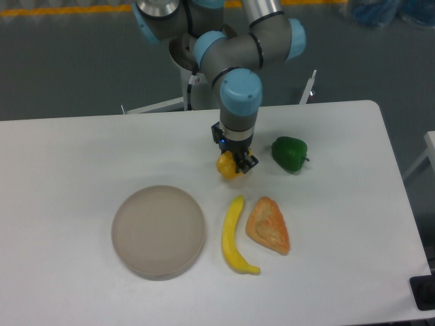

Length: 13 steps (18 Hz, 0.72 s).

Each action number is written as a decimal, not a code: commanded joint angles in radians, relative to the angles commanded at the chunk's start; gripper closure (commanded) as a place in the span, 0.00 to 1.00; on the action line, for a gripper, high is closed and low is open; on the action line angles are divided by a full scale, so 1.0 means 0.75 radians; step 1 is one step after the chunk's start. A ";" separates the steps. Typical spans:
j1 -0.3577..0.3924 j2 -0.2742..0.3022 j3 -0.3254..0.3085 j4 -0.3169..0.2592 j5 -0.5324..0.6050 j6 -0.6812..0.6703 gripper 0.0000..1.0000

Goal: Pick up the yellow pepper from the table
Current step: 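Lift the yellow pepper and carry it toward the green pepper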

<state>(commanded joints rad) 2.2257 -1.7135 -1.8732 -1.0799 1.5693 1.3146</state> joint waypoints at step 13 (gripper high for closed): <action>0.172 -0.305 0.632 -0.321 -0.002 0.078 0.91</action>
<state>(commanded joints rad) 2.3547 -1.9418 -1.3992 -1.3208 1.5677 1.3728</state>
